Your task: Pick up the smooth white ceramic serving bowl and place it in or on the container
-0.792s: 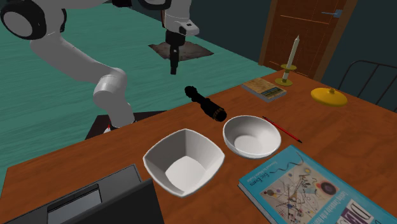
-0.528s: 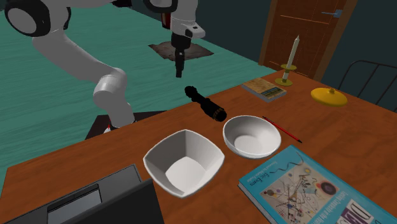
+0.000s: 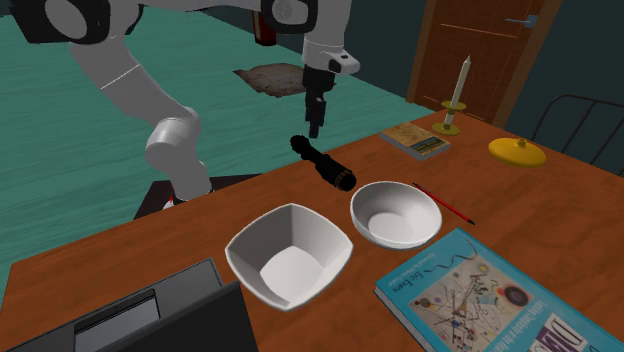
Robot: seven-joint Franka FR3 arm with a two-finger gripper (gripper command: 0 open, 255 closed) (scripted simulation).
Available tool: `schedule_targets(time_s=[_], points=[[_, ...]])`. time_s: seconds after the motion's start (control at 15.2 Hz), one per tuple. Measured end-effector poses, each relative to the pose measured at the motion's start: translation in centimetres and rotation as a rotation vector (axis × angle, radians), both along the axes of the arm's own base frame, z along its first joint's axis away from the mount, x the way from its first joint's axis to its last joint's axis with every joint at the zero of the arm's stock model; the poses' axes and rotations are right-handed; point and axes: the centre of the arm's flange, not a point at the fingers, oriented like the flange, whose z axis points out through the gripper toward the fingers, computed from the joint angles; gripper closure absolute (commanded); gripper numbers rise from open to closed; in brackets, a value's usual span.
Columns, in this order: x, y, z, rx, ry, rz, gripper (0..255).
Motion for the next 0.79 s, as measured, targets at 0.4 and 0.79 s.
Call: schedule_targets(time_s=[0.4,0.79], points=[[6.0,-4.5,-1.4,-0.047,-0.011,-0.004,0],[11.7,-8.5,-2.9,-0.095,-0.022,-0.008,0]])
